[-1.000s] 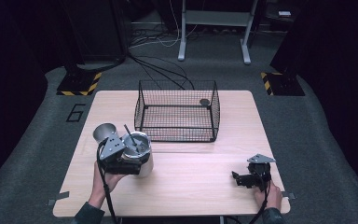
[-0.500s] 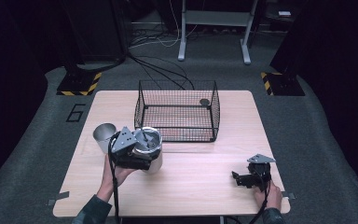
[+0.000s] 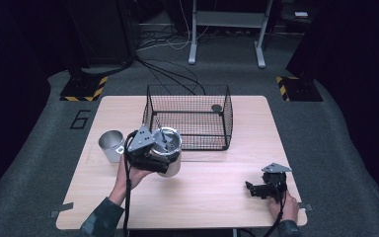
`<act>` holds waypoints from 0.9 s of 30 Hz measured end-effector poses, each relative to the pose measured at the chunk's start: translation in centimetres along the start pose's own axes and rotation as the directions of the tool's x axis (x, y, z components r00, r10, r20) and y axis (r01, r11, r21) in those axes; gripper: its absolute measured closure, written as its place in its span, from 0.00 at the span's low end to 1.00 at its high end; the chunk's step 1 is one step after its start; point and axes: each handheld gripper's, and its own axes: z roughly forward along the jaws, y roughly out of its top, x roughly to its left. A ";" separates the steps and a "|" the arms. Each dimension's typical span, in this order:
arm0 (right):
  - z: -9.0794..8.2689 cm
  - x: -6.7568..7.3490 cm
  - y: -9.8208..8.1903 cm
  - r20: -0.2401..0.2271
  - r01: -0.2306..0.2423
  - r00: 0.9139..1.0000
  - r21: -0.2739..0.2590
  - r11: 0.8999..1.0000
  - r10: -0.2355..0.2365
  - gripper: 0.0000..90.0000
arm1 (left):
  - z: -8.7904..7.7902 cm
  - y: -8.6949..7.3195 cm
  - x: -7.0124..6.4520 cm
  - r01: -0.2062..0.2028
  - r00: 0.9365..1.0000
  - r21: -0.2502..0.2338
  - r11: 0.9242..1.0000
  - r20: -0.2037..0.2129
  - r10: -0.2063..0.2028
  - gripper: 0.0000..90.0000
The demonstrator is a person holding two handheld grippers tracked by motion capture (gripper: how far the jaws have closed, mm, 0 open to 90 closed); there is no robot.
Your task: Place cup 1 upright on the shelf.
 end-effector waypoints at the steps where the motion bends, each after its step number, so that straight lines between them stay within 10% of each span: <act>1: 0.0 0.0 0.0 -0.002 0.005 1.000 -0.002 1.000 -0.005 0.00 | 0.1 0.1 0.0 0.000 1.000 -0.003 1.000 0.004 0.000 0.04; 27: 0.0 -0.1 0.0 -0.002 0.007 1.000 -0.003 1.000 -0.007 0.00 | 2.8 5.1 1.0 -0.019 0.998 -0.031 0.999 0.053 0.021 0.04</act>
